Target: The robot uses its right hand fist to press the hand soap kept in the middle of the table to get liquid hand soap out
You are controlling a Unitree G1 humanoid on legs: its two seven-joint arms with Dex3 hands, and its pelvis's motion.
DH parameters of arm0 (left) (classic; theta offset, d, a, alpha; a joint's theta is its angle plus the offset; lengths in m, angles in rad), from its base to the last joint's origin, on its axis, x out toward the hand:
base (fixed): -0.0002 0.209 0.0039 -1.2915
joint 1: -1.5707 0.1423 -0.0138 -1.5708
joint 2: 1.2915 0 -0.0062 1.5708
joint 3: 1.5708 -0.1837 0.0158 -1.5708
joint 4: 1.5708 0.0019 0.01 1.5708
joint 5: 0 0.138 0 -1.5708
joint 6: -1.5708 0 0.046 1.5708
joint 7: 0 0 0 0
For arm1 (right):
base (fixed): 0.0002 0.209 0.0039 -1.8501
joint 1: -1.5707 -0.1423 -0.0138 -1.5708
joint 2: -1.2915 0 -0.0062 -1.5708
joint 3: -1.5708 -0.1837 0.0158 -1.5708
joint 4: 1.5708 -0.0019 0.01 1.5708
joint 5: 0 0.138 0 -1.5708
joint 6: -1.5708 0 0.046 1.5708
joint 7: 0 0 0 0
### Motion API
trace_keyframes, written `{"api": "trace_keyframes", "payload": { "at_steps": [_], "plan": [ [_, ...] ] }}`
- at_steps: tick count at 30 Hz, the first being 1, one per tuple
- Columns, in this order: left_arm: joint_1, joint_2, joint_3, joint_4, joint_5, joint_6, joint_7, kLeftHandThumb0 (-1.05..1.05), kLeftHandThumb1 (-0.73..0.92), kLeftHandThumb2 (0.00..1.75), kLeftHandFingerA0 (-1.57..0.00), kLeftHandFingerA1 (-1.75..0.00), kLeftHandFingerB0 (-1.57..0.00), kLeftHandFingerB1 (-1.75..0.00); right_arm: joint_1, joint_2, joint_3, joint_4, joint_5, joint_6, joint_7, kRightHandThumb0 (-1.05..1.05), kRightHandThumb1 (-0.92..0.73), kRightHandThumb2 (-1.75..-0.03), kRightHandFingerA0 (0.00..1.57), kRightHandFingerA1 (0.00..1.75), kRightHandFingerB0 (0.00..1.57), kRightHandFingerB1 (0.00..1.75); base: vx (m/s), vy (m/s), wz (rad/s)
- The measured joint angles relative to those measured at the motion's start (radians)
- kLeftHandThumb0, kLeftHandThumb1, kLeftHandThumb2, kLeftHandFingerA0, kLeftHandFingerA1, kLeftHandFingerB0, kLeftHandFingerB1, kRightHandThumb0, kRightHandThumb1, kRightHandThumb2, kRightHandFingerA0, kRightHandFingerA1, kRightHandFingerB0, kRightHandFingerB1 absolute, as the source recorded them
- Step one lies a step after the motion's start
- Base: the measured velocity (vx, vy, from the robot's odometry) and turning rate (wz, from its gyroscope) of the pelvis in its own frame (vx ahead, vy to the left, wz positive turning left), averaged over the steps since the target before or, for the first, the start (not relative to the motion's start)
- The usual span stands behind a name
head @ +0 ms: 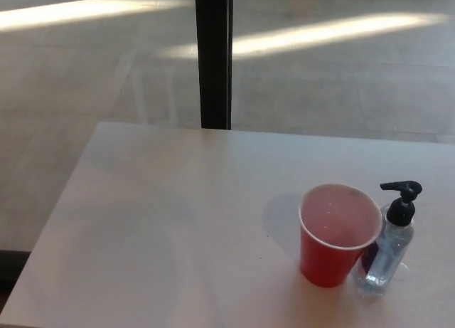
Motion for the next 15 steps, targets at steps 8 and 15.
{"api": "trace_keyframes", "payload": {
  "at_steps": [8,15],
  "plan": [
    [0.001,0.000,0.000,0.000,0.000,-0.006,0.000,-0.55,0.70,0.61,-0.81,-0.66,-0.60,-0.51,-0.215,0.004,0.159,-0.132,0.063,0.108,0.000,-0.20,-0.51,-1.21,1.03,1.75,0.83,1.38,0.00,0.000,0.00],
    [0.001,0.000,0.000,0.001,0.000,-0.006,0.000,-0.55,0.71,0.61,-0.80,-0.66,-0.58,-0.52,-0.223,0.020,0.319,-0.259,0.124,0.203,0.050,-0.18,-0.55,-1.25,1.01,1.75,0.73,1.61,0.00,0.000,0.00]
  ]
}}
